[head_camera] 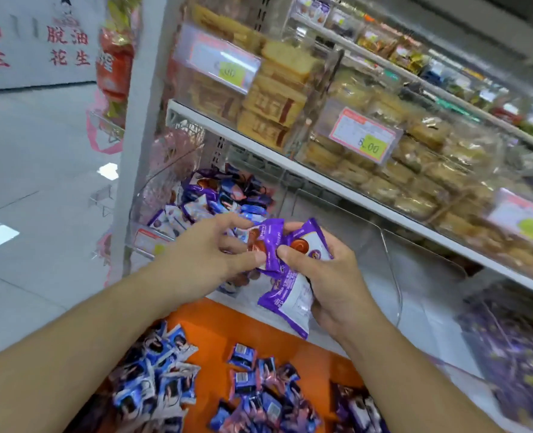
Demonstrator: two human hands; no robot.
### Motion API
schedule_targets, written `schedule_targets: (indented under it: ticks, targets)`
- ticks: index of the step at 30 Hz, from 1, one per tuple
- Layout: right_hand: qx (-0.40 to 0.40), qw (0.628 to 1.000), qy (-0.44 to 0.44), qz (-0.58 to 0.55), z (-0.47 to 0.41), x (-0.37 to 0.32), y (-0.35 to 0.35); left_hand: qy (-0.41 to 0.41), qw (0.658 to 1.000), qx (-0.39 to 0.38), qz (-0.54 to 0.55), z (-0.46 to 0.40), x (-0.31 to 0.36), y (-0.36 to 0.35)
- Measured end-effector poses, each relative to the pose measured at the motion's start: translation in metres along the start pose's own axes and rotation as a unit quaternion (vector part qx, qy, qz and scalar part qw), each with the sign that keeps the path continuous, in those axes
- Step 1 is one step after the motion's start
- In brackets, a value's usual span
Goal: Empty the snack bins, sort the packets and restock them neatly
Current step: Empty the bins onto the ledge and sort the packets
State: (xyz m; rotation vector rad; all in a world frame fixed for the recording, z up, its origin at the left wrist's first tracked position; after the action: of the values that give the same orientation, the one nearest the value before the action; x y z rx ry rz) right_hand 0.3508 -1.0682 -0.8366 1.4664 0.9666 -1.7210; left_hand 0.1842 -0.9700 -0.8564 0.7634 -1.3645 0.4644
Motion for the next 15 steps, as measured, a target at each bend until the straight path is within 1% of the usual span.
schedule_targets:
  ticks: [2, 4, 5, 9, 13, 15]
  targets:
    - [0.011, 1.0, -0.011, -0.008, 0.022, 0.003, 0.026, -0.005, 1.0, -0.009, -0.012, 0.007, 0.008, -0.03]
    - [0.035, 0.999, -0.018, -0.002, 0.043, 0.007, 0.056, -0.006, 0.998, -0.023, -0.061, 0.011, 0.011, -0.064]
    - [0.051, 0.998, -0.022, 0.002, 0.053, 0.01, 0.073, -0.007, 0.996, -0.037, -0.078, 0.012, 0.011, -0.082]
    - [0.115, 0.992, -0.039, 0.013, 0.094, 0.018, 0.157, -0.03, 0.99, -0.114, -0.076, 0.02, 0.014, -0.16]
    - [0.171, 0.98, -0.064, 0.08, 0.133, 0.032, 0.254, -0.055, 0.975, -0.138, -0.162, 0.025, 0.018, -0.206]
    - [0.212, 0.966, -0.076, 0.129, 0.147, 0.044, 0.304, -0.054, 0.972, -0.149, -0.171, 0.028, 0.014, -0.218]
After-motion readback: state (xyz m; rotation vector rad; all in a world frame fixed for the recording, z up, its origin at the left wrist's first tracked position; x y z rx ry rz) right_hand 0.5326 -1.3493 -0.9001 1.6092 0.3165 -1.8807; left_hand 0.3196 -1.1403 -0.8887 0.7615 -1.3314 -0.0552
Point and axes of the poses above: each hand's wrist, its own z-axis away from the middle knuckle, its own y-axis out of the back of the hand, x = y × z, the point moved 3 cm from there along -z, towards the middle knuckle, and after that the axes turned 7 degrees about -z, right-handed, at the moved point
